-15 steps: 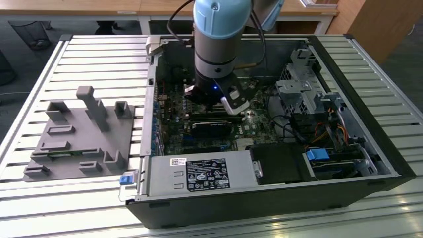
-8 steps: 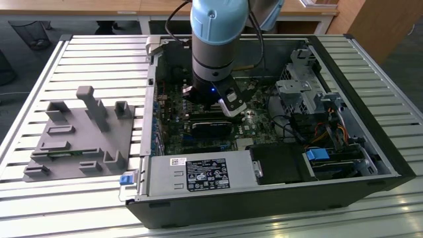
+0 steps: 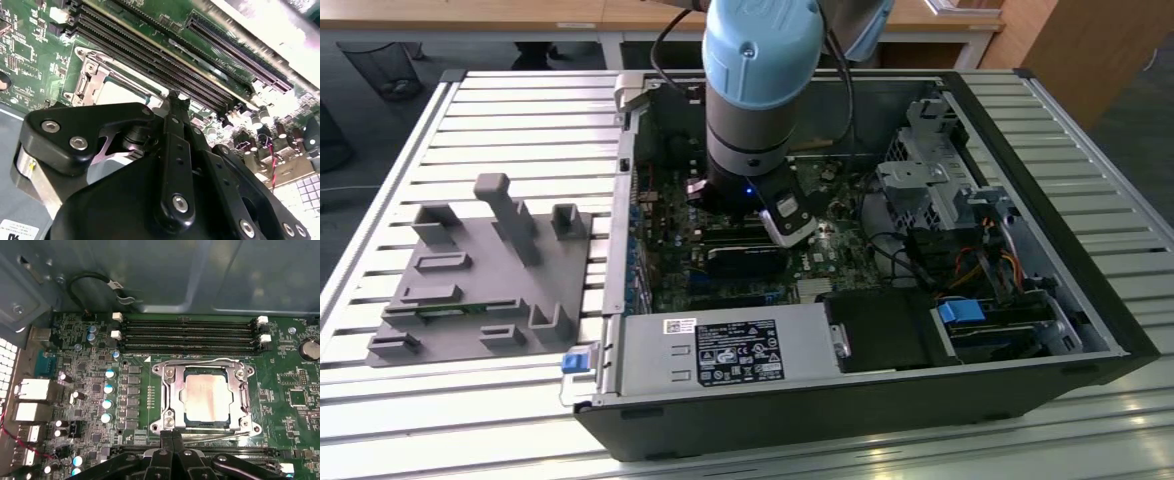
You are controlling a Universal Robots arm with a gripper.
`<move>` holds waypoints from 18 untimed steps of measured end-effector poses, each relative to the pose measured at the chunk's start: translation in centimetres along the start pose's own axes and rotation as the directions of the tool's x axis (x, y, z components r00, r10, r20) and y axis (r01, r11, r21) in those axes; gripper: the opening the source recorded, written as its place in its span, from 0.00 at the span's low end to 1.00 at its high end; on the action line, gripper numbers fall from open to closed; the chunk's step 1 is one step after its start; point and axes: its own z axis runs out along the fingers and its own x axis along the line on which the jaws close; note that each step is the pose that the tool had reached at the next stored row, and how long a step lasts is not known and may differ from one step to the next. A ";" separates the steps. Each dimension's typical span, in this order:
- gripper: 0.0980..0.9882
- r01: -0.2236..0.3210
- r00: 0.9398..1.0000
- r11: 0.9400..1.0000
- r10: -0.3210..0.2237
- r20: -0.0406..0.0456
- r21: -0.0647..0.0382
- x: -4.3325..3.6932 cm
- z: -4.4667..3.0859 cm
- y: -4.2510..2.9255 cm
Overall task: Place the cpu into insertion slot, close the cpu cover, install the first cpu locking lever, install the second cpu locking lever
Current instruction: 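Install the second cpu locking lever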
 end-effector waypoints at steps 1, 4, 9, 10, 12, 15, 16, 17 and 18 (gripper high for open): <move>0.01 0.000 1.000 1.000 0.000 0.000 -0.004 0.06 -0.02 -0.08; 0.01 0.000 1.000 1.000 0.000 0.000 -0.012 0.27 0.06 -0.14; 0.01 0.000 1.000 1.000 0.000 0.000 -0.014 0.46 0.58 -0.31; 0.01 0.000 1.000 1.000 0.000 0.000 -0.015 0.49 0.66 -0.34; 0.01 0.000 1.000 1.000 0.000 0.000 -0.015 0.54 0.81 -0.37; 0.01 0.000 1.000 1.000 0.000 0.000 -0.015 0.61 1.00 -0.39; 0.01 0.000 1.000 1.000 0.000 0.000 -0.015 0.62 1.07 -0.39; 0.01 0.000 1.000 1.000 0.000 0.000 -0.015 0.63 1.12 -0.37; 0.01 0.000 1.000 1.000 0.000 0.000 -0.015 0.64 1.19 -0.33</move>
